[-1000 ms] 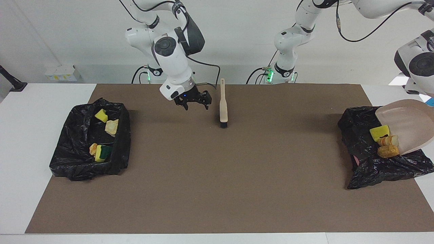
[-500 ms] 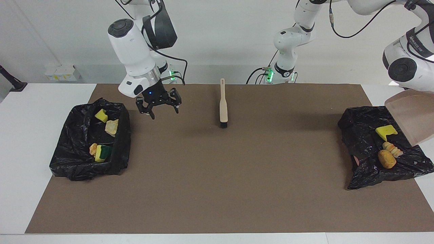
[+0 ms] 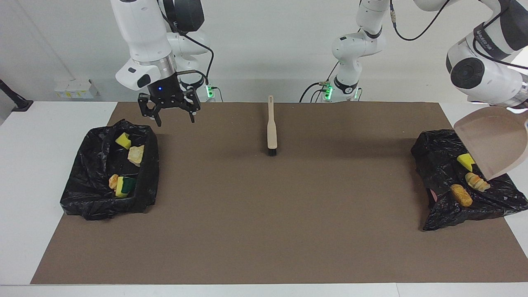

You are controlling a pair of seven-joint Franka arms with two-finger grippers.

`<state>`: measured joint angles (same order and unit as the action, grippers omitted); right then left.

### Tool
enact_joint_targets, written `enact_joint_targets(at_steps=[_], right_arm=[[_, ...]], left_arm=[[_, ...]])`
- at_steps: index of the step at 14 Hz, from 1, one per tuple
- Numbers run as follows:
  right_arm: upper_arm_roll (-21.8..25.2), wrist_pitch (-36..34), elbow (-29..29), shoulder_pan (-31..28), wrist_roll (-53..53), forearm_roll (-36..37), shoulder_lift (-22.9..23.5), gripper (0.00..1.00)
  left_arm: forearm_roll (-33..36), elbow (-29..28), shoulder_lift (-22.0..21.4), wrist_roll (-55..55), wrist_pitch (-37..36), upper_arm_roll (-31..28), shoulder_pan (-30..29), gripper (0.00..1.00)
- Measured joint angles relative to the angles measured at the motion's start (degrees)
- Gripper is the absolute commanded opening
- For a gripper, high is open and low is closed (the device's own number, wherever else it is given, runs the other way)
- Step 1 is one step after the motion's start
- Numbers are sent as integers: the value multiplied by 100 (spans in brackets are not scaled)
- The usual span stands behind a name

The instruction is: Sweep and dump trash in bin

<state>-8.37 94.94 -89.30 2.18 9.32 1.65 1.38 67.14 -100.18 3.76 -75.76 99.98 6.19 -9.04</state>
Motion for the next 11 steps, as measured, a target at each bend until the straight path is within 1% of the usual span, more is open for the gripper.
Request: enact_joint_targets(at_steps=[1, 3, 5, 8, 11], right_arm=[[0, -192, 87, -12, 270, 7, 2, 100], [1, -482, 187, -31, 459, 16, 7, 100], [3, -589, 244, -33, 522, 16, 6, 100], [2, -743, 248, -31, 613, 16, -12, 100], [-2, -776, 230, -30, 683, 16, -31, 100]], left_arm=[[-234, 1, -12, 109, -104, 10, 162, 0], [-617, 5, -29, 411, -316, 20, 423, 0], [-1140, 8, -37, 1075, -618, 33, 651, 0], [-2197, 9, -64, 2282, -1092, 41, 862, 0], [-3259, 8, -102, 3240, -1468, 59, 913, 0]])
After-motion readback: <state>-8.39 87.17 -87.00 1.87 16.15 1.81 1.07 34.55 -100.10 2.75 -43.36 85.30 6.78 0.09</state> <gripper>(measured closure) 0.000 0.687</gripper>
